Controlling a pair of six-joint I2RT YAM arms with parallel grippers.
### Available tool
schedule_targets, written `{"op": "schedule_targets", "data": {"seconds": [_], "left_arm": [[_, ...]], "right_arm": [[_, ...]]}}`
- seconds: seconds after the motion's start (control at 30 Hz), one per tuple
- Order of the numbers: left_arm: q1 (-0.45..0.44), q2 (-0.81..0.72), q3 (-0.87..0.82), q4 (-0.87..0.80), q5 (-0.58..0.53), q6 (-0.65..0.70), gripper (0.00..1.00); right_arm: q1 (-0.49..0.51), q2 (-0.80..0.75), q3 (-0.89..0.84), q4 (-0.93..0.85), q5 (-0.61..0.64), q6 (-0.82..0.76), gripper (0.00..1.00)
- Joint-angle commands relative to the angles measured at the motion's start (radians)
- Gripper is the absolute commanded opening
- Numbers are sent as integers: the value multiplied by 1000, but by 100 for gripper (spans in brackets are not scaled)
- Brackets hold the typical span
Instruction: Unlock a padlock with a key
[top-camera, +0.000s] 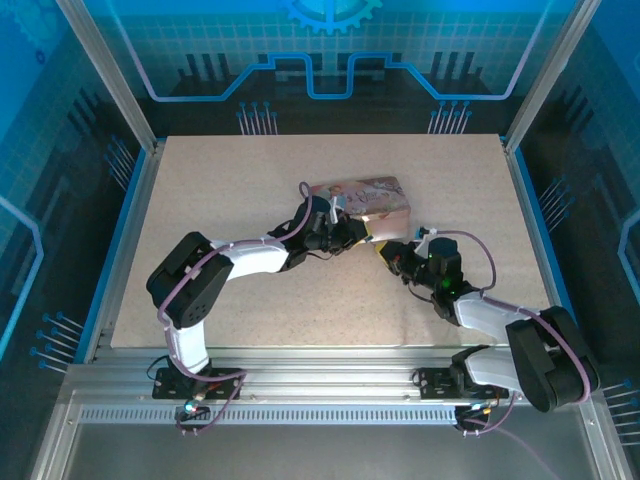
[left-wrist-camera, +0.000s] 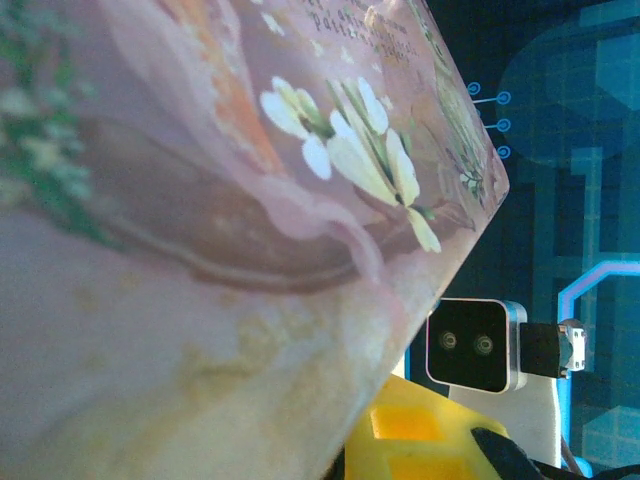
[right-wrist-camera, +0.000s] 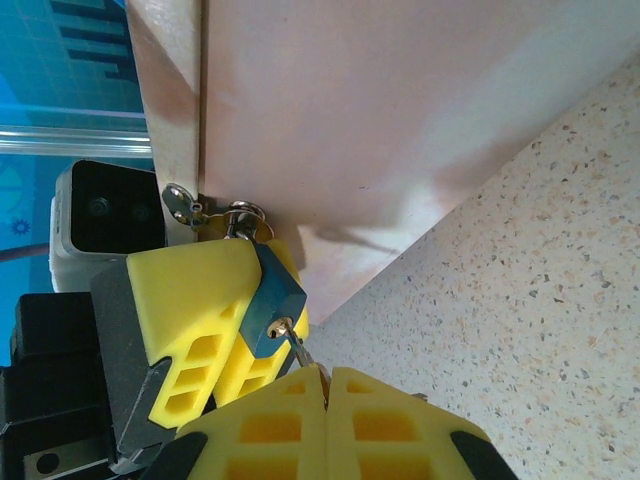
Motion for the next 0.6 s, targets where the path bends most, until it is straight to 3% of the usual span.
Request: {"op": "schedule_targets", "data": {"seconds": [0.0,0.57], "left_arm": [[0,18,16,59,32,-21,12],[-4,31,12,91,43,-41,12]], "right_arm": [[11,-17,15,49,13,6,0],[13,6,25,64,26,7,0]]}}
